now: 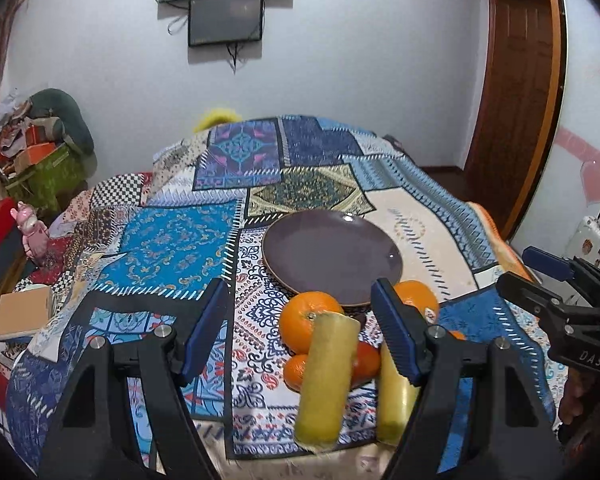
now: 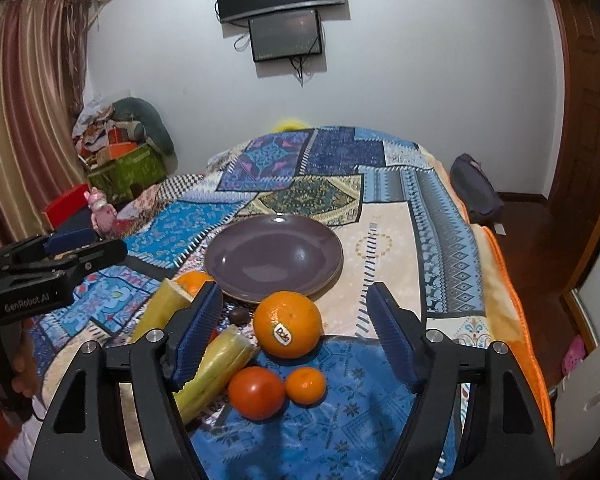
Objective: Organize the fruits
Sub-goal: 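Grasp a small orange with the left tool while the right tool grasps the Dole orange, then lift both held oranges and carry them over the dark plate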
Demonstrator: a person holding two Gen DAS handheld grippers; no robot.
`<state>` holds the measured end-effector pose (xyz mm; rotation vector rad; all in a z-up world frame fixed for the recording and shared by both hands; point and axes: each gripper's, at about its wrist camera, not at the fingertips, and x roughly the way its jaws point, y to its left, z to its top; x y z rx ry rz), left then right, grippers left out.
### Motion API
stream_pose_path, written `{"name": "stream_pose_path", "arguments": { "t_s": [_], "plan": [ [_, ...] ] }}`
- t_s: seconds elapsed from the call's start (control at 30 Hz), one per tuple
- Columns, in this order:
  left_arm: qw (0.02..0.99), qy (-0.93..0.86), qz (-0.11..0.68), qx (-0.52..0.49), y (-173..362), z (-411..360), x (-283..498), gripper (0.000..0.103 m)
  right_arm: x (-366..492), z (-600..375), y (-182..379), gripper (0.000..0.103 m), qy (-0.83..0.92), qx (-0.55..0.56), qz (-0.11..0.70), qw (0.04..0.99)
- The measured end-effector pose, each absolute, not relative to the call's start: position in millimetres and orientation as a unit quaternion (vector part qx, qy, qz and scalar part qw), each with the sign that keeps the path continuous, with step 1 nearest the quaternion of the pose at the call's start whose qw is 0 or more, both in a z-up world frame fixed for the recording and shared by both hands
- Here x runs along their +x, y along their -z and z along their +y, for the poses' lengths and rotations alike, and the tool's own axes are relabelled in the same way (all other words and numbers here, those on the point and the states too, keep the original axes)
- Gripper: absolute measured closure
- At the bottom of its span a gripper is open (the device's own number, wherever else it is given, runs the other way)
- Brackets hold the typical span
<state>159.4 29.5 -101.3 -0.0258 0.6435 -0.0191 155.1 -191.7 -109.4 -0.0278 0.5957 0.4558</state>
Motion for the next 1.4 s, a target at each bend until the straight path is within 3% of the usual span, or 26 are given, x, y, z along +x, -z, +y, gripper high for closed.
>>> {"name": "stream_pose_path", "arguments": {
  "t_s": [0.6, 0.8, 1.4],
  "plan": [
    [0.896, 0.043, 0.441, 0.008, 146.5, 12.0, 240.3, 0.030, 202.6, -182.6, 146.6, 0.031, -0.246, -0.010, 0.375, 0.894],
    [0.872, 0.037, 0.487, -0.029, 165.5, 15.8, 257.6, 0.029, 210.6, -176.3, 156.5, 0.031, -0.256, -0.004, 0.397, 0.881],
    [0.832, 0.050, 0.550, -0.044, 205.5, 15.9, 268.2, 0.030, 226.3, -170.6, 180.3, 0.031, -0.264, 0.012, 0.440, 0.858]
  ]
}}
